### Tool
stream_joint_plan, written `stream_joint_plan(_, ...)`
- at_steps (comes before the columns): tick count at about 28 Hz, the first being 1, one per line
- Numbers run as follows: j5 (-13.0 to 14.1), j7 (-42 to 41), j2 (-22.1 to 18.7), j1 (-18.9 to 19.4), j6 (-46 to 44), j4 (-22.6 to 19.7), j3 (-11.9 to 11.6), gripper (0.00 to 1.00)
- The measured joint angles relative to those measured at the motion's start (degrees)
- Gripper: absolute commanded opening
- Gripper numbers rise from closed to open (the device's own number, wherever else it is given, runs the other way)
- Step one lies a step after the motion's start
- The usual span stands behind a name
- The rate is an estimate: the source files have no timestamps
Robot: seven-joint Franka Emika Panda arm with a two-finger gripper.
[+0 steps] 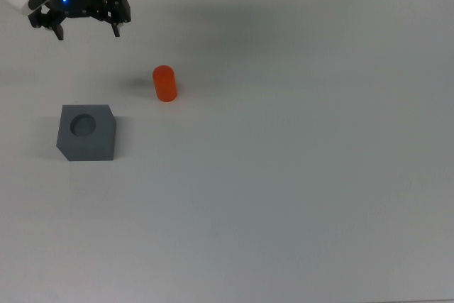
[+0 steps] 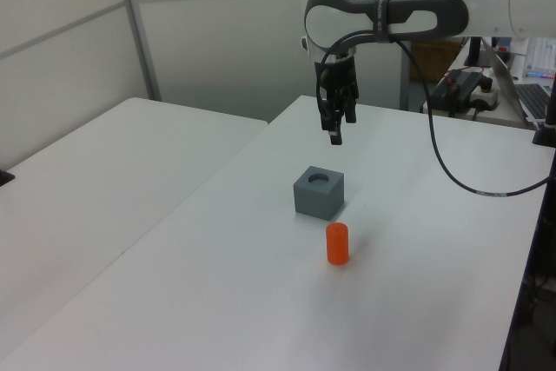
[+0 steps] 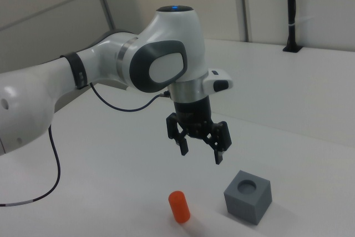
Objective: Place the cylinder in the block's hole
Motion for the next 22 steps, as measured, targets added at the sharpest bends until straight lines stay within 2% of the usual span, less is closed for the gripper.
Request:
stream_joint_plan(3,1.4,-0.5,-0.8,0.1,0.2,-1.1,0.3,1.00)
stream_joint_plan(7,3.1,-2.5,-3.4,0.3,5.4,-6.5,1.0,1.00)
stream_joint_plan(10,3.4,-4.5,-6.4,0.7,10.7,-13.1,1.4,1.00)
stream_joint_plan(16,3.4,-6.8,-11.1,2.3,15.2,-23.1,1.6,1.00)
stream_joint_plan(22,3.4,-7.3,-12.1,4.1,20.0,-28.6,1.7,1.00)
